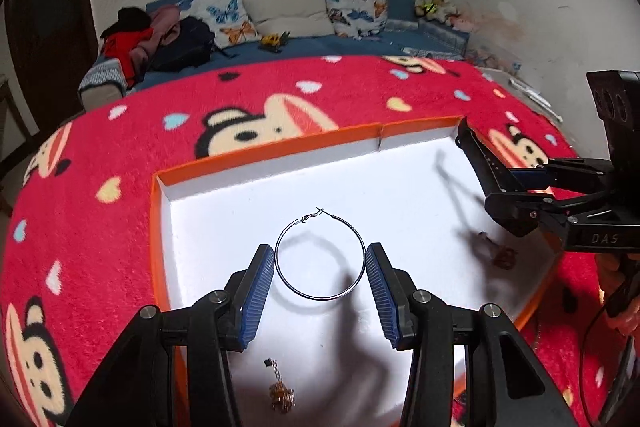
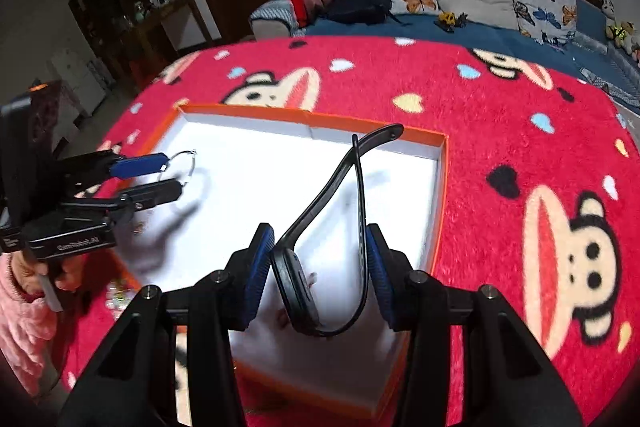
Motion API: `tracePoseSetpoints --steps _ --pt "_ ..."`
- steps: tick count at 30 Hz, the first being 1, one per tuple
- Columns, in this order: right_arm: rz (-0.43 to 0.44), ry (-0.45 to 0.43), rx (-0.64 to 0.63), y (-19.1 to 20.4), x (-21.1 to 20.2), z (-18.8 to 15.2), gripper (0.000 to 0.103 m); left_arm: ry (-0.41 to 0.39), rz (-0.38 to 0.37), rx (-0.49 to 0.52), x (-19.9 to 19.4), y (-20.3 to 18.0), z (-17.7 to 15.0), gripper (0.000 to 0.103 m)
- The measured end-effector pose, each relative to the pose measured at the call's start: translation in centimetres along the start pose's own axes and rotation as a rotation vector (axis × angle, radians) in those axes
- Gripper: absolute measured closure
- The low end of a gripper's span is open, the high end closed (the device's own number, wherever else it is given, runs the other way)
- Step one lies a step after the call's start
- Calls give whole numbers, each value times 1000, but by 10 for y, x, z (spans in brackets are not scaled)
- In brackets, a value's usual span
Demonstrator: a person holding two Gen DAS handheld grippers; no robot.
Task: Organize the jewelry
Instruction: 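Carry the watch and hoop earring into the orange tray and open both tools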
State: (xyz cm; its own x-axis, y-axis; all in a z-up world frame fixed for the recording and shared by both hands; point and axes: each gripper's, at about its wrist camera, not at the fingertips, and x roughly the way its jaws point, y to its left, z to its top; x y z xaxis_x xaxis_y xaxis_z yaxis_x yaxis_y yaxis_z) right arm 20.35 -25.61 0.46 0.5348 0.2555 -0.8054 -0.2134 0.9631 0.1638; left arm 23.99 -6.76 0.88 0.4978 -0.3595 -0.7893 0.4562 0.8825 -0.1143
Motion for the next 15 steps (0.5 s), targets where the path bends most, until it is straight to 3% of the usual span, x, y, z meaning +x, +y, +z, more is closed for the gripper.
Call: tracePoseSetpoints --steps 11,15 --pt "-34 28 -17 -6 12 0 50 28 17 -5 21 1 -4 51" --pt "-41 32 -32 -4 14 1 46 28 14 -14 21 1 -3 45"
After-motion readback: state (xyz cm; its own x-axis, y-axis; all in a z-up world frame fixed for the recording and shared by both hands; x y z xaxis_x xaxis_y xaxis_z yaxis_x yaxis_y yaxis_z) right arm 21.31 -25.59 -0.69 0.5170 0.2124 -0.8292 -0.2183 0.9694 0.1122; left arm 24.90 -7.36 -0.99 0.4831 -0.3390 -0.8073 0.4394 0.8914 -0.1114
